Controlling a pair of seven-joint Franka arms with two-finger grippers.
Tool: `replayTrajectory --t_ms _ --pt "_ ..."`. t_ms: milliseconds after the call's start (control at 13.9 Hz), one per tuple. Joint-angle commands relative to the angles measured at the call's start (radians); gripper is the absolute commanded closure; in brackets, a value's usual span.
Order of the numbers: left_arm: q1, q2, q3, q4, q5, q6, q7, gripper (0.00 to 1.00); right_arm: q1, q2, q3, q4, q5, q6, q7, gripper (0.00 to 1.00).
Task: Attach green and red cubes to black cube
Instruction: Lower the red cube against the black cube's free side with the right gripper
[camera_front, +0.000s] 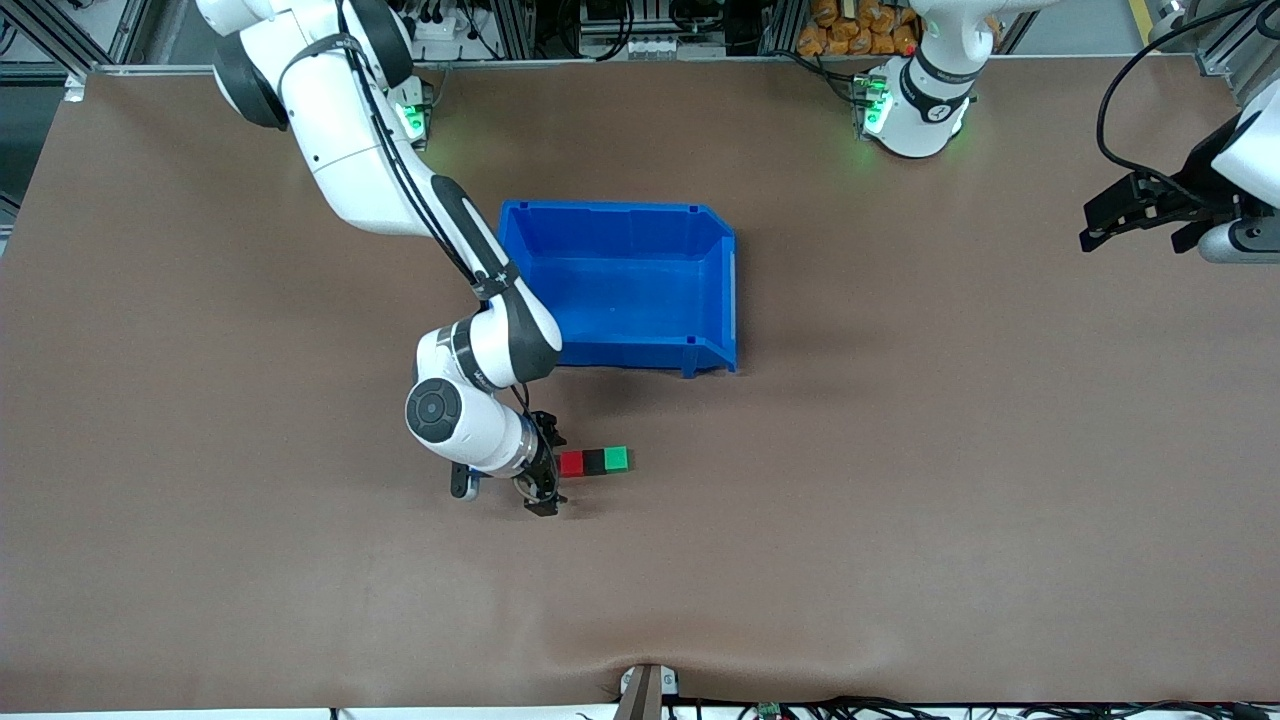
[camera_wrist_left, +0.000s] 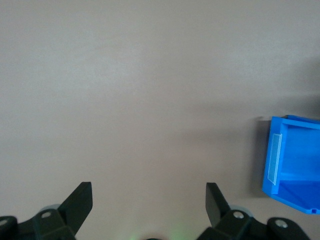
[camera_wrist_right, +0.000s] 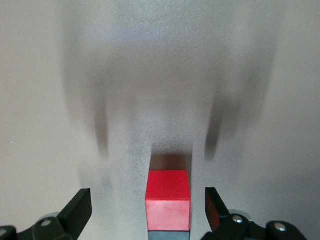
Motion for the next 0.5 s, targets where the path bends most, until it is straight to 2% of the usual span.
replayTrajectory --t_ms 0,432 --pt "0.001 0.009 -0.003 0.023 0.008 -0.018 0.01 0.0 -0.002 -0.022 0.0 0.0 0.008 -0.013 -0.026 0.0" --pt "0.004 0.009 -0.003 0.023 0.008 -0.018 0.008 0.0 0.001 -0.032 0.001 0.0 0.019 -0.02 -0.049 0.0"
